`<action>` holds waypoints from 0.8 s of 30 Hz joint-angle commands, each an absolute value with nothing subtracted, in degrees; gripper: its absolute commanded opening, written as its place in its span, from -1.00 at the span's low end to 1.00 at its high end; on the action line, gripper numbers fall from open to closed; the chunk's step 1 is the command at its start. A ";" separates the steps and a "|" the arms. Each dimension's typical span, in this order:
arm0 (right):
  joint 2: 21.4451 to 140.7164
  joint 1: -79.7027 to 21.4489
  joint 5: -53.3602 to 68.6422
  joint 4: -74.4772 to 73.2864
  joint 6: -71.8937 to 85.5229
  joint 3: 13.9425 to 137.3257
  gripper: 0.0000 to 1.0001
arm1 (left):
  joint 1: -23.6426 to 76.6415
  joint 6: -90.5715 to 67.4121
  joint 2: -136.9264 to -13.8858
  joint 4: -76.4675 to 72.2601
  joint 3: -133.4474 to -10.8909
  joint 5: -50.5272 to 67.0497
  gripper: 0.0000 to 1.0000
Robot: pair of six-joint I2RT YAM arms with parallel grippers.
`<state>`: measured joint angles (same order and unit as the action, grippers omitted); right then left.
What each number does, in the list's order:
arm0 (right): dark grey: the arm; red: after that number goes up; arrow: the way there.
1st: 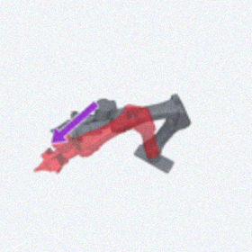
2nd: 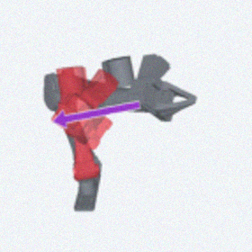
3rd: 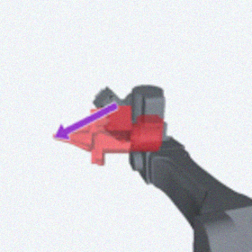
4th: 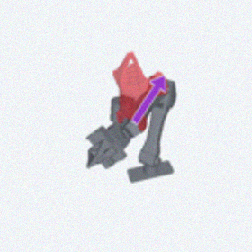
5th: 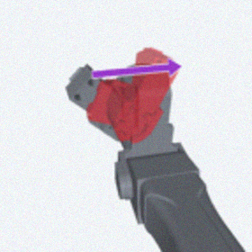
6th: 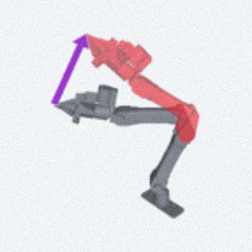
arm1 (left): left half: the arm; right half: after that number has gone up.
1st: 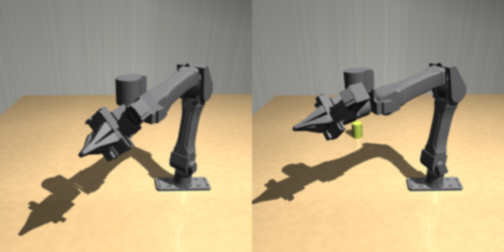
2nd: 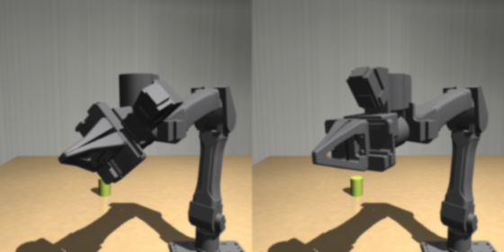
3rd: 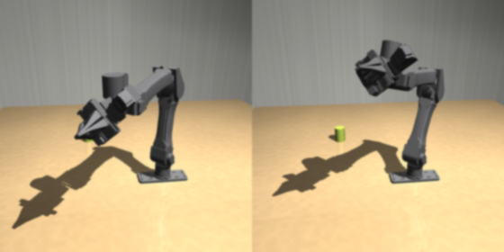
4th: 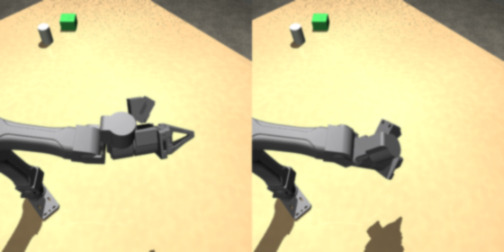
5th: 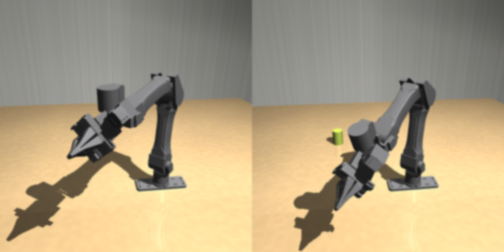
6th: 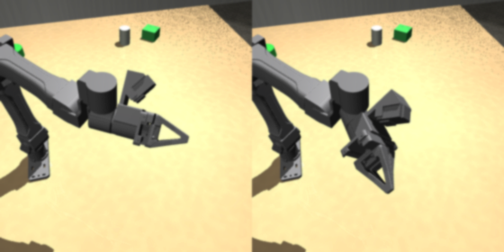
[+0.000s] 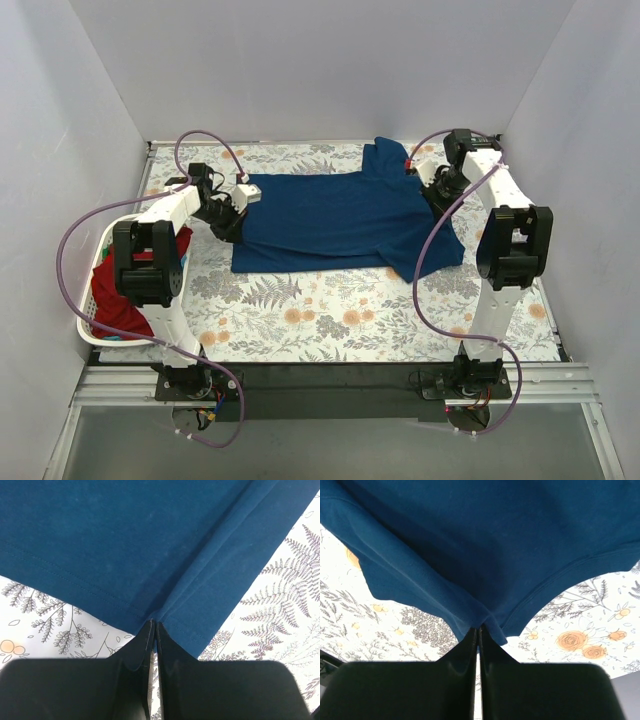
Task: Fold and stack the t-shirts
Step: Fold the tshirt
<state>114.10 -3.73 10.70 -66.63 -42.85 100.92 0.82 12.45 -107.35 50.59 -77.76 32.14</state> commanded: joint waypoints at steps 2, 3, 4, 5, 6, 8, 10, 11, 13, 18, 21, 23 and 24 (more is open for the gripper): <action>115.75 -3.34 11.08 -68.38 -42.45 105.37 -0.97 | 0.26 11.95 -107.31 50.36 -80.07 32.17 -1.00; 116.36 -3.34 11.07 -68.55 -42.54 105.73 -0.97 | 0.26 11.95 -107.40 50.19 -80.16 32.17 -1.00; 116.72 -3.34 10.99 -68.55 -42.54 106.08 -0.97 | 0.09 11.87 -107.40 50.01 -80.07 32.08 -1.00; 116.98 -3.34 10.99 -68.73 -42.54 106.43 -0.97 | 0.09 11.87 -107.49 50.01 -80.24 32.08 -1.00; 117.59 -3.34 11.07 -68.82 -42.54 107.04 -0.97 | 0.09 11.69 -107.49 50.01 -80.33 32.08 -1.00; 118.30 -3.34 10.99 -68.91 -42.63 107.58 -0.97 | 0.09 11.43 -107.84 49.66 -80.68 32.08 -1.00; 119.09 -3.34 10.72 -69.08 -42.63 108.28 -0.97 | 0.09 10.81 -108.28 49.39 -81.29 32.08 -1.00; 119.27 -3.34 10.64 -69.08 -42.63 108.46 -0.97 | 0.09 10.72 -108.46 49.39 -81.56 32.25 -1.00; 119.88 -3.34 10.37 -69.08 -42.80 108.81 -0.97 | 0.09 10.81 -108.89 49.66 -81.83 32.25 -1.00; 121.38 -3.16 9.49 -68.99 -42.80 109.69 -0.97 | 0.09 10.46 -110.04 48.78 -82.09 31.38 -1.00; 122.43 -3.08 9.05 -68.99 -42.80 110.56 -0.97 | 0.09 10.20 -110.74 49.04 -82.70 31.46 -1.00; 122.87 -2.90 9.05 -68.99 -42.80 111.35 -0.97 | 0.09 10.11 -111.27 49.22 -83.14 31.38 -1.00; 123.22 -2.90 9.05 -68.99 -42.72 111.62 -0.97 | 0.09 10.02 -111.44 49.13 -83.06 31.12 -1.00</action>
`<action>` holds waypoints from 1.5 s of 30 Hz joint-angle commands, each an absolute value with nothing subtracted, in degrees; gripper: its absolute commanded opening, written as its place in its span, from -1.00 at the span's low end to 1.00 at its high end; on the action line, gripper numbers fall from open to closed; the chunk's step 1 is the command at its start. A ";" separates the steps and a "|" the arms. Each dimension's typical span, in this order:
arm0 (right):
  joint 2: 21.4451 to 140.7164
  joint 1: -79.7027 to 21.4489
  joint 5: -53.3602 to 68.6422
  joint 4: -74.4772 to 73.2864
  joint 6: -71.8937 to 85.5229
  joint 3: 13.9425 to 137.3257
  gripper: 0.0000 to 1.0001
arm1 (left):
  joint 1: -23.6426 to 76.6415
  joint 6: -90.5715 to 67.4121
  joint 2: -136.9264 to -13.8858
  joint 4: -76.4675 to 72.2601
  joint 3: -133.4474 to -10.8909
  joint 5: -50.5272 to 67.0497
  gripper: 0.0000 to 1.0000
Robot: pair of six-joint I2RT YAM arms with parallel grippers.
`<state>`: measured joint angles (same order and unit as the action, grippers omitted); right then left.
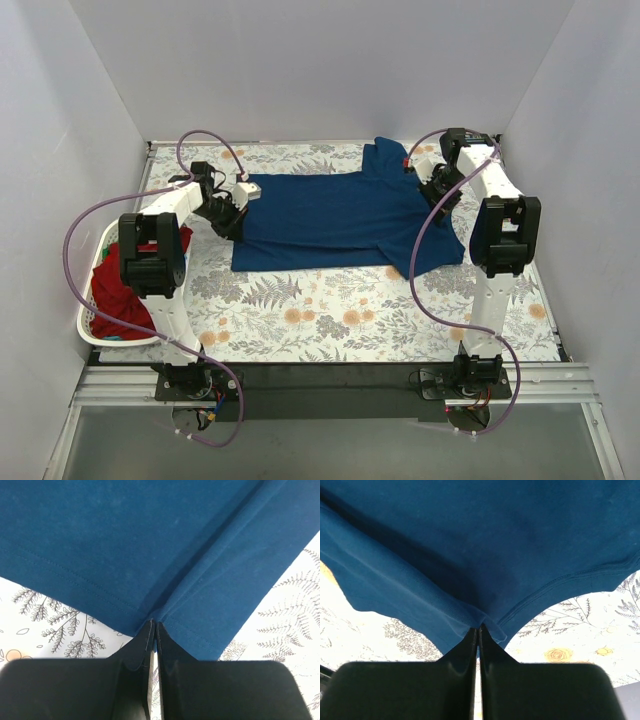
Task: Fold and stack the t-shirts
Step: Fold the tshirt
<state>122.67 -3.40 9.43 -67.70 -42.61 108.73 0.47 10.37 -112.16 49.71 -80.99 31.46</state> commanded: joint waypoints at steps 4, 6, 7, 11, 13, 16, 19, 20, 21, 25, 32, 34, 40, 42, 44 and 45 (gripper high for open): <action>123.84 -2.29 8.88 -68.99 -42.98 112.24 -0.97 | 0.09 10.11 -111.80 49.48 -82.97 30.06 -1.00; 124.45 -1.85 8.96 -68.99 -43.07 112.85 -0.97 | 0.09 10.02 -111.97 49.13 -82.97 29.88 -1.00; 124.71 -1.76 8.96 -68.99 -43.07 113.03 -0.97 | 0.17 9.85 -112.15 49.04 -83.14 29.80 -1.00; 126.03 -1.76 9.40 -68.99 -43.07 114.17 -0.97 | 0.09 8.09 -113.46 48.61 -84.37 29.53 -1.00; 126.30 -1.76 9.49 -68.91 -43.07 114.52 -0.97 | 0.09 7.65 -113.99 48.43 -84.55 29.27 -1.00; 127.09 -1.76 9.49 -68.91 -42.54 114.70 -0.97 | 0.09 7.21 -114.43 47.90 -84.20 28.92 -1.00; 127.88 -1.76 9.14 -68.99 -41.57 115.14 -0.64 | 0.18 5.28 -114.87 47.64 -84.55 28.48 -0.68; 127.45 -1.67 9.31 -68.99 -41.40 115.31 -0.35 | 0.09 4.40 -114.70 48.33 -84.99 28.56 -0.55; 127.01 -1.32 9.49 -69.08 -41.14 115.40 -0.22 | 0.09 3.70 -114.26 48.69 -86.03 29.09 -0.44; 124.55 1.47 12.30 -72.15 -39.99 117.33 0.34 | 0.09 0.36 -111.45 50.36 -88.06 30.23 0.03; 119.01 8.52 17.39 -74.27 -39.29 107.24 -0.02 | 0.09 -5.97 -105.30 50.63 -81.31 30.85 0.07; 118.92 9.75 18.28 -74.27 -38.68 105.30 -0.04 | 0.09 -9.38 -104.59 50.54 -78.94 30.76 0.07; 119.79 10.63 20.04 -73.57 -38.06 102.84 -0.06 | 0.09 -15.46 -103.45 49.48 -73.75 29.97 0.09; 120.15 10.63 20.48 -72.60 -37.88 101.78 -0.06 | 0.09 -16.61 -103.62 49.05 -72.16 29.36 0.10; 120.84 10.64 21.09 -72.16 -37.44 100.73 -0.09 | 0.09 -17.83 -103.45 47.82 -70.85 28.74 0.11; 121.11 10.63 21.18 -72.07 -37.44 100.37 -0.09 | 0.09 -18.36 -103.45 47.55 -70.75 28.57 0.11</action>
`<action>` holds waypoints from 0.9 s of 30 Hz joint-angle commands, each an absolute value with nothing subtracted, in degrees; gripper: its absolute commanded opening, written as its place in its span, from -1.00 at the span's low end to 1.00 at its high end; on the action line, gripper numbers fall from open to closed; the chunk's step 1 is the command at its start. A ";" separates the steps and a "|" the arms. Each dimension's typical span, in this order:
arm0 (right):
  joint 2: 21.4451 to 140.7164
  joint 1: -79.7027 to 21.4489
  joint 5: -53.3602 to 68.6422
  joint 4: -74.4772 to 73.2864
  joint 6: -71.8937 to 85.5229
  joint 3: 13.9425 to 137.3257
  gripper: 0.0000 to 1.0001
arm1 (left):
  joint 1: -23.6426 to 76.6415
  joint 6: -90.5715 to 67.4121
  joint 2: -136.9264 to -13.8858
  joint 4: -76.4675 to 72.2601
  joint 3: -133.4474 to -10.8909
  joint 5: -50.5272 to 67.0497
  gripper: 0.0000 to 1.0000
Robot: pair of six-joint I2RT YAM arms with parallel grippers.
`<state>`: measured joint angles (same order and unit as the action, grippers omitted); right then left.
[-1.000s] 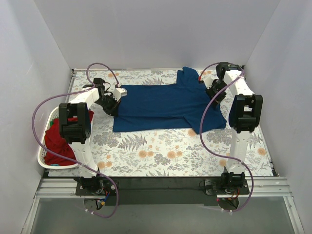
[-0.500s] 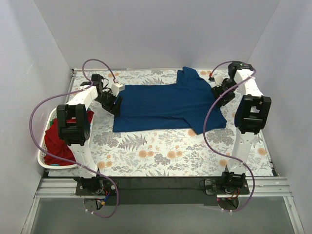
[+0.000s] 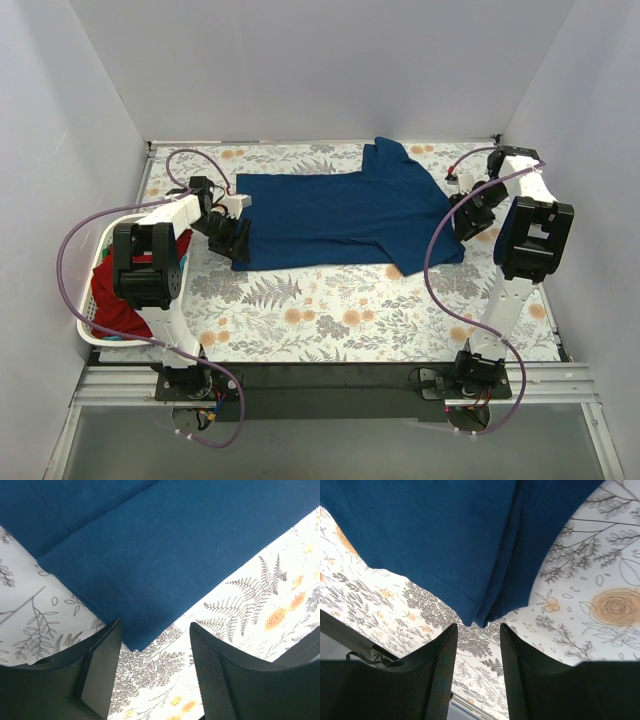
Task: Fold and stack the t-shirts
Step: Fold the tshirt
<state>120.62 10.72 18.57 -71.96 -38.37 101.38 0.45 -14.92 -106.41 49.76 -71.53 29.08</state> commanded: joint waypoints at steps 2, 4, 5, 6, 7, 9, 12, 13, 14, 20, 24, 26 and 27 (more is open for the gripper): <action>121.38 10.63 20.75 -71.81 -37.61 99.15 -0.10 | 0.09 -19.16 -103.62 47.20 -70.49 28.30 0.11; 120.85 10.72 20.31 -71.28 -38.40 98.09 -0.10 | 0.09 -19.95 -103.45 47.20 -70.49 28.65 0.11; 120.15 10.64 19.95 -71.02 -39.10 97.56 -0.10 | 0.09 -19.86 -103.27 47.02 -70.49 28.65 0.11; 119.89 10.63 19.69 -71.02 -39.46 96.60 -0.10 | 0.09 -20.30 -103.10 46.85 -70.58 28.74 0.11; 119.45 10.63 19.60 -71.02 -39.81 96.24 -0.11 | 0.09 -20.30 -103.18 46.85 -70.84 29.00 0.11; 118.66 10.63 19.25 -71.02 -40.60 94.75 -0.11 | 0.09 -20.39 -103.45 47.46 -71.63 29.62 0.11; 117.77 10.63 18.63 -70.84 -41.48 93.26 -0.11 | 0.09 -20.74 -104.32 47.46 -72.77 29.71 0.11; 117.69 10.72 18.46 -70.58 -41.48 92.56 -0.11 | 0.09 -20.92 -104.50 47.37 -73.30 29.71 0.10; 117.69 10.72 18.20 -70.14 -41.48 92.37 -0.11 | 0.09 -21.18 -105.02 47.20 -73.47 29.53 0.10; 118.39 10.81 17.32 -67.95 -41.66 91.67 -0.11 | 0.09 -21.80 -106.70 47.20 -74.18 29.01 0.11; 119.62 10.72 17.05 -66.63 -41.22 91.58 -0.21 | 0.09 -21.80 -107.57 47.20 -73.83 28.04 0.11; 120.23 10.81 16.61 -66.27 -41.13 91.41 -0.40 | 0.17 -21.53 -107.84 47.20 -73.65 27.60 0.11; 120.15 10.72 16.44 -66.01 -41.22 91.23 -0.46 | 0.18 -21.27 -108.19 47.20 -73.30 26.73 0.11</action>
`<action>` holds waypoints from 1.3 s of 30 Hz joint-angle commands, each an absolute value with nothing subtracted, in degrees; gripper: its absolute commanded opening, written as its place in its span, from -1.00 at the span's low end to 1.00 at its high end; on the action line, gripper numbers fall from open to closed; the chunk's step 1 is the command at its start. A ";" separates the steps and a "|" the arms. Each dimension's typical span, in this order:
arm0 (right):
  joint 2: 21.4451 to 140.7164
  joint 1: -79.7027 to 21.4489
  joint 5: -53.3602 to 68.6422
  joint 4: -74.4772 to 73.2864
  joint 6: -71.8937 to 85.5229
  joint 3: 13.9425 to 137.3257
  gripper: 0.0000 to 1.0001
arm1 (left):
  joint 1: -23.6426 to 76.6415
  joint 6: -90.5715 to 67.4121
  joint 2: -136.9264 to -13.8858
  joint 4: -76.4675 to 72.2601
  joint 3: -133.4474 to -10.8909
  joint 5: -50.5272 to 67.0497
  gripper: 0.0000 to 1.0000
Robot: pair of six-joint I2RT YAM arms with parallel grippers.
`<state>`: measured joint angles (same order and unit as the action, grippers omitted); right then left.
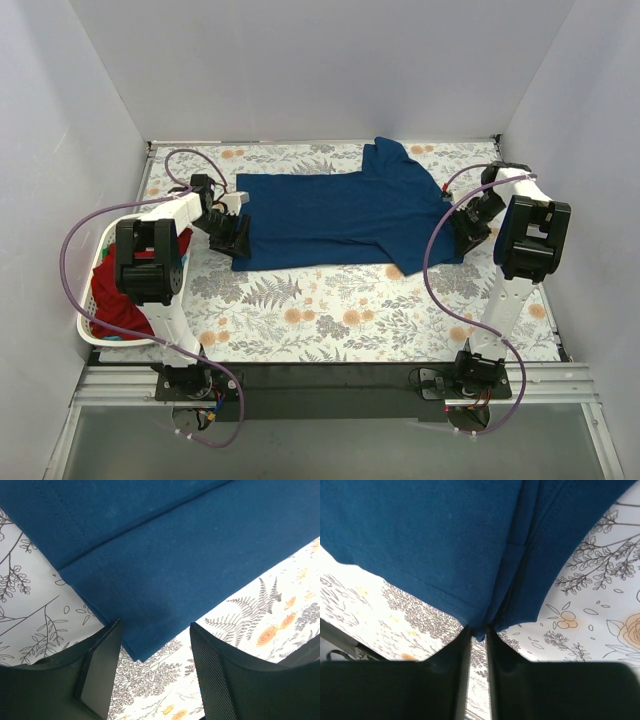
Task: Fold and stack the t-shirts
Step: Fold the tshirt
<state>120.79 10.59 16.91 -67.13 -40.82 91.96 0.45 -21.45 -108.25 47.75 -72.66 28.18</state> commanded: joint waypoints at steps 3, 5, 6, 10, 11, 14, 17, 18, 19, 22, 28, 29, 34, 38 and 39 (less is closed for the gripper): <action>119.80 10.72 16.00 -65.83 -41.22 90.35 -0.78 | 0.09 -20.48 -108.89 48.07 -72.43 25.23 0.03; 119.18 10.81 15.91 -65.74 -41.22 89.65 -0.97 | 0.09 -19.78 -108.81 48.16 -71.29 23.56 -0.16; 118.92 10.72 15.82 -65.66 -41.22 88.60 -0.97 | 0.09 -19.51 -108.63 48.16 -70.76 22.95 -0.25; 115.85 10.81 15.21 -65.39 -41.75 85.17 -0.97 | 0.09 -17.41 -108.54 49.83 -69.17 20.57 -0.77; 115.14 10.72 14.94 -65.48 -41.92 84.21 -0.97 | 0.09 -17.14 -108.20 50.01 -68.91 19.61 -0.84; 111.98 10.72 14.68 -65.57 -42.45 80.60 -0.97 | 0.18 -15.56 -106.88 50.80 -68.03 18.90 -1.00; 108.82 10.72 14.33 -65.65 -42.89 77.53 -0.97 | 0.09 -13.90 -105.39 51.59 -67.42 18.37 -1.00; 108.20 10.72 14.24 -65.65 -42.98 76.91 -0.97 | 0.09 -13.54 -105.12 51.50 -67.33 18.20 -1.00; 107.15 10.72 14.06 -65.65 -43.07 76.30 -0.97 | 0.09 -13.10 -104.94 51.50 -67.32 17.85 -1.00; 106.70 10.72 13.89 -65.57 -42.89 76.03 -0.97 | 0.09 -11.95 -105.73 52.38 -68.38 16.61 -1.00; 106.62 10.72 14.06 -66.53 -43.06 77.87 -0.35 | 0.09 -10.90 -104.78 56.15 -76.18 23.42 -0.66; 106.00 10.72 14.67 -66.97 -43.41 78.31 -0.25 | 0.17 -10.64 -104.16 56.60 -77.68 26.08 -0.36; 103.89 10.81 18.71 -72.06 -43.24 83.75 0.03 | 7.89 -6.51 -101.95 56.26 -84.71 32.34 -0.03; 104.59 10.81 21.62 -74.44 -41.31 85.78 0.06 | 18.42 -8.77 -104.05 50.99 -86.74 40.14 0.06; 105.02 10.81 22.14 -74.44 -40.61 85.87 0.07 | 20.20 -9.31 -104.58 49.58 -86.92 41.56 0.07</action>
<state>106.21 10.59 18.13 -70.59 -42.13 83.66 14.04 -9.02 -105.41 53.01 -85.41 32.49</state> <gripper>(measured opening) 0.528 0.528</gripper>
